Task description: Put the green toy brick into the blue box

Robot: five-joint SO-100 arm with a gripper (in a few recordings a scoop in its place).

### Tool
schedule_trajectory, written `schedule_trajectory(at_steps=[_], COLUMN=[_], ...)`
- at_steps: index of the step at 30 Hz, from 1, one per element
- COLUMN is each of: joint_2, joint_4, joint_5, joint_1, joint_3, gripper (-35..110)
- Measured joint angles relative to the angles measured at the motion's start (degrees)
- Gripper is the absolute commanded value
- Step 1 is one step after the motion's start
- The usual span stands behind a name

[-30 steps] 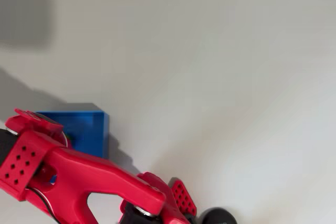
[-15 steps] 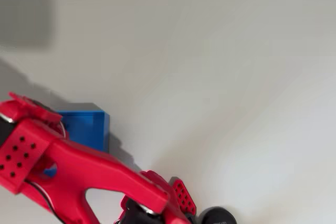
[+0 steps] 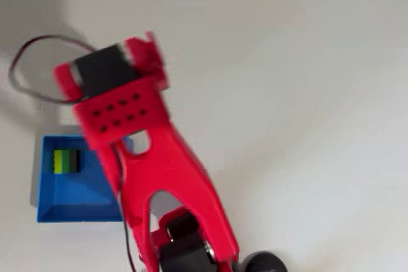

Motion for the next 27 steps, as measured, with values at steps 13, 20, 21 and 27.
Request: schedule_trajectory(at_steps=[13, 20, 21, 27], joint_2=[1.67, 13.36, 16.79, 38.67], joint_4=[-19.42, -29.0, -31.46, -37.27], joint_5=[-2.11, -4.48, -5.19, -6.42], joint_1=[16.35, 16.44, 16.08, 15.64], joint_3=[22.94, 38.41, 41.92, 63.02], gripper=[0, 0, 0, 0])
